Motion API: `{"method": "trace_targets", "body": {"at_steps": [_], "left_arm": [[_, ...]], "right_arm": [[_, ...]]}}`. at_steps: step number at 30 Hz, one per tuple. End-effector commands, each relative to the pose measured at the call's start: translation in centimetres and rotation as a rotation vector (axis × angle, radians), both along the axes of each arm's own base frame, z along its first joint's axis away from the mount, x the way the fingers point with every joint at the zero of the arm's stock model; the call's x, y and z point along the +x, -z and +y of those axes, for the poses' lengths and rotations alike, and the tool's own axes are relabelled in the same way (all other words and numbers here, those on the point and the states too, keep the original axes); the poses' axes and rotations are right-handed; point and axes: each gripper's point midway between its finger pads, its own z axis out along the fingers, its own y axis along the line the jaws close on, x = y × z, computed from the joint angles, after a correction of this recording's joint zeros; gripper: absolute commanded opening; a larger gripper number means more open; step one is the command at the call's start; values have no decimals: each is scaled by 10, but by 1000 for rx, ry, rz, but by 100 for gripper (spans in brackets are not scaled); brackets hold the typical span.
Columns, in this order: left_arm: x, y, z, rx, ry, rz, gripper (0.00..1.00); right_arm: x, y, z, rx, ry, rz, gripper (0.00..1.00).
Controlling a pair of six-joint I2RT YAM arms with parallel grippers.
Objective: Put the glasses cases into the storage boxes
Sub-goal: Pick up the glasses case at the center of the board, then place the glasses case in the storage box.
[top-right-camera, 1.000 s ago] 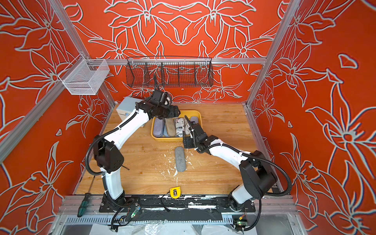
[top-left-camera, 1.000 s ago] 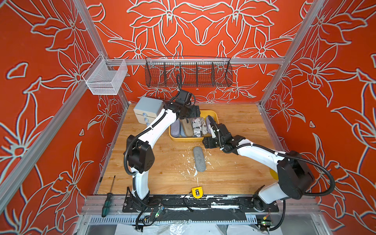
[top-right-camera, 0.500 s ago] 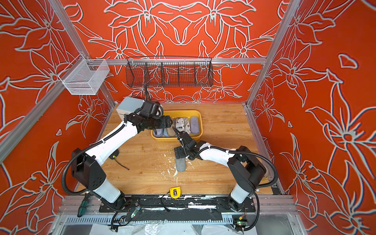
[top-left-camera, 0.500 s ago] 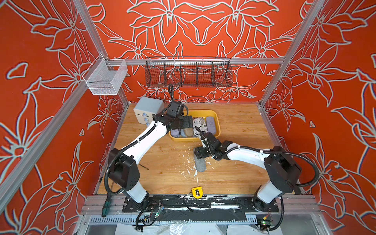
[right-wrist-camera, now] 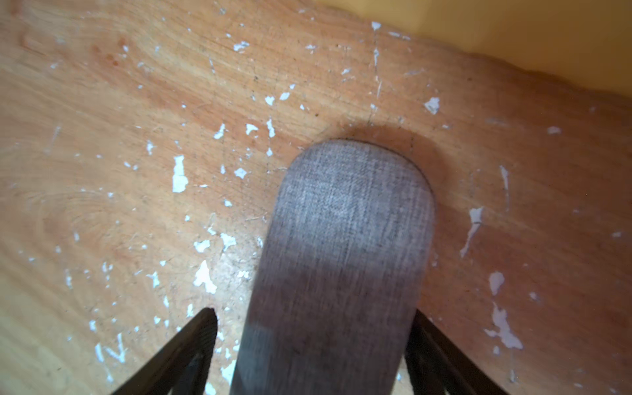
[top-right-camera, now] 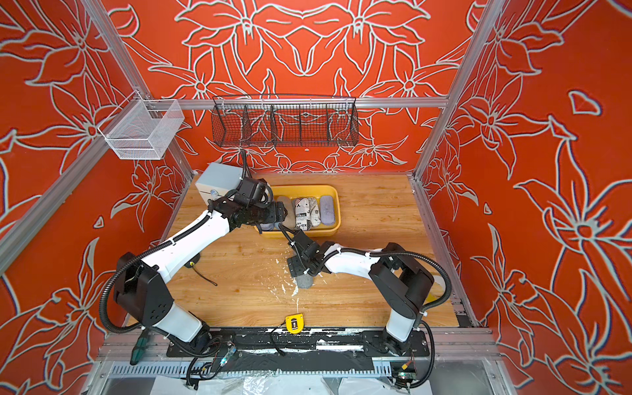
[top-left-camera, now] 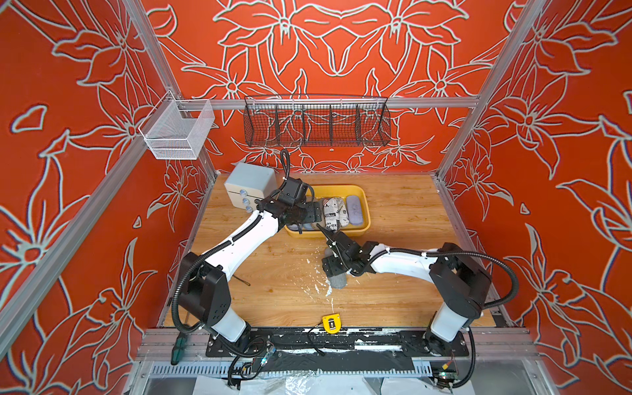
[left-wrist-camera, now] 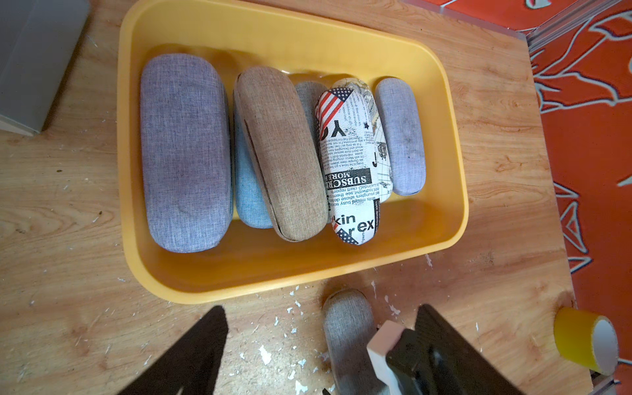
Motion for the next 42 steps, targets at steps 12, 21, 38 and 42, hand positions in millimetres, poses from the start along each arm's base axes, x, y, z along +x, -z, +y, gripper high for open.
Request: {"method": "trace_targets", "body": {"at_steps": [12, 21, 38, 42], "left_arm": [[2, -6, 7, -3, -34, -25, 87], [0, -12, 23, -2, -74, -36, 87], [-16, 1, 49, -11, -119, -13, 87], [-20, 11, 49, -10, -115, 11, 87]], "right_arm": [[3, -6, -10, -77, 61, -37, 67], [15, -52, -24, -89, 79, -164, 64], [94, -155, -53, 2, 165, -382, 64], [128, -152, -61, 36, 200, -366, 64]]}}
